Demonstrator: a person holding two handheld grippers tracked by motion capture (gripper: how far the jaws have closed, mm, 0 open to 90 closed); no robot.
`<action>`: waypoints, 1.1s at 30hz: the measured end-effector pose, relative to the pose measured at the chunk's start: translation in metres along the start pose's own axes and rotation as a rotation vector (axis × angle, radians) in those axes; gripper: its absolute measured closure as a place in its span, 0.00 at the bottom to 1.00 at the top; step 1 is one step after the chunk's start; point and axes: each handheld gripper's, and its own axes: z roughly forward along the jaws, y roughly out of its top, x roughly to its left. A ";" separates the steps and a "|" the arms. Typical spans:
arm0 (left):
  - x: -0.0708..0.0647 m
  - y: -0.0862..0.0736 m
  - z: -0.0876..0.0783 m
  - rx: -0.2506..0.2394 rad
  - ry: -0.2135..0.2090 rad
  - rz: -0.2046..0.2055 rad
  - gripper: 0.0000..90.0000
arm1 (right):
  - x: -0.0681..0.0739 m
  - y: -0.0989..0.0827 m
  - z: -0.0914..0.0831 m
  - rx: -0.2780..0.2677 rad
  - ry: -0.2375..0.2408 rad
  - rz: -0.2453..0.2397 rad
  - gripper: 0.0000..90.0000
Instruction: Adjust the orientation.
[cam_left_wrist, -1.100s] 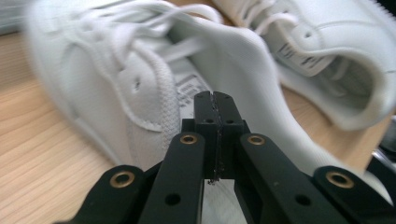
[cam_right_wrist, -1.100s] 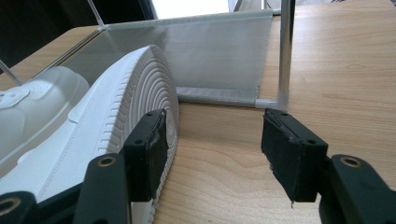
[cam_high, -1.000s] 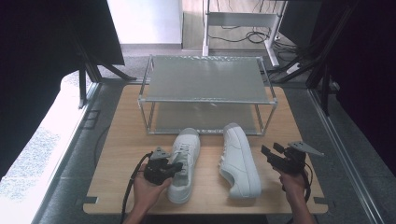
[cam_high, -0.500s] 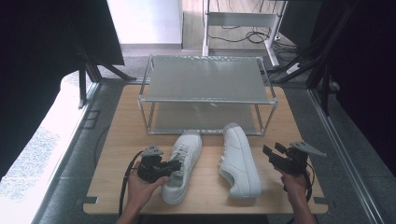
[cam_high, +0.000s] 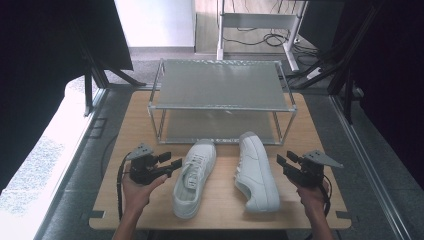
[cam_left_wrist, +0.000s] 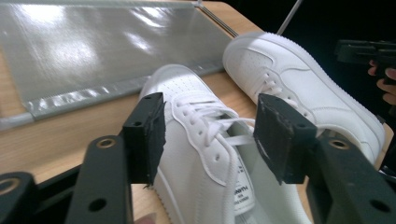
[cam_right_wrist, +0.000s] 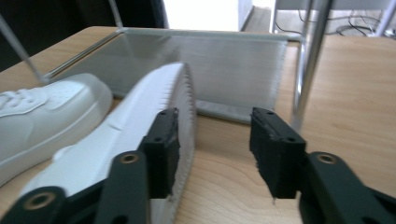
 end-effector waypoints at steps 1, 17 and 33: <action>0.001 0.000 0.001 -0.002 0.002 0.002 0.46 | 0.003 0.001 0.000 0.003 0.019 -0.006 0.68; 0.002 -0.004 0.012 0.077 0.019 -0.027 0.46 | 0.082 0.003 0.018 0.139 0.190 -0.285 1.00; 0.006 -0.007 0.014 0.128 0.016 -0.045 0.47 | 0.113 -0.015 0.035 0.275 0.166 -0.445 1.00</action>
